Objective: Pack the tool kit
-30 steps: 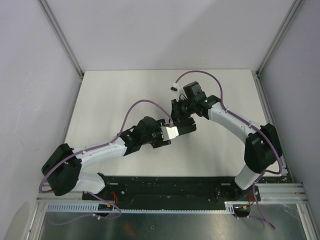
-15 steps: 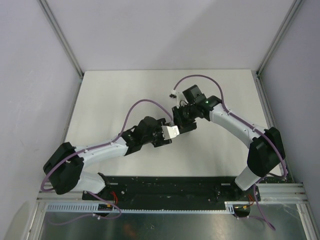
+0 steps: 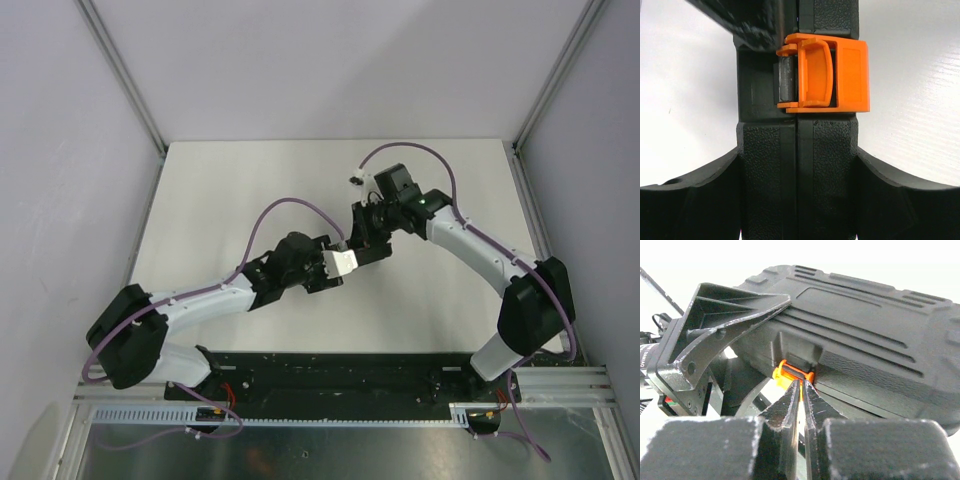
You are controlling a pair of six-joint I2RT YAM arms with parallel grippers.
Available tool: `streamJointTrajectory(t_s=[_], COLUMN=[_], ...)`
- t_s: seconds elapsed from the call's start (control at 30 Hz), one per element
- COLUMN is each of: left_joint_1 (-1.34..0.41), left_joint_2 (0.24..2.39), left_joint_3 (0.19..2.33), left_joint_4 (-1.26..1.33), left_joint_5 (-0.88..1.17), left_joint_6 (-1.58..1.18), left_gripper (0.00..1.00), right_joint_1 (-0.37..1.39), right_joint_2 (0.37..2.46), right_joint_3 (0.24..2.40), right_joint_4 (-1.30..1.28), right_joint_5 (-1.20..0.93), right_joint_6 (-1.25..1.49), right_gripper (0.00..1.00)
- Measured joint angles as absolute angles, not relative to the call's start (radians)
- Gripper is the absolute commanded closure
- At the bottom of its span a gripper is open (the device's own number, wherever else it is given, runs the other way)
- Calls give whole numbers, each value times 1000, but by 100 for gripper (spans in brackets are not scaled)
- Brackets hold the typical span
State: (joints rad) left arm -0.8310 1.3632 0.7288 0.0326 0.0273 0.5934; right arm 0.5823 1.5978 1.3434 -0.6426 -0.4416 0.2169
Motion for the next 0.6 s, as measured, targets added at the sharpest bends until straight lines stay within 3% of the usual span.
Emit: streamJointTrajectory(t_s=[0.6], left_joint_1=[-778], left_joint_2=[1363], left_joint_3=[736], left_joint_4=[28], left_joint_5=[138], left_joint_6=[566], left_gripper=[100], right_joint_1=[569], right_joint_2=[1422], right_joint_3=[1102], right_joint_4=[-500], right_joint_5=[-544], right_joint_6=[209], right_gripper=[91])
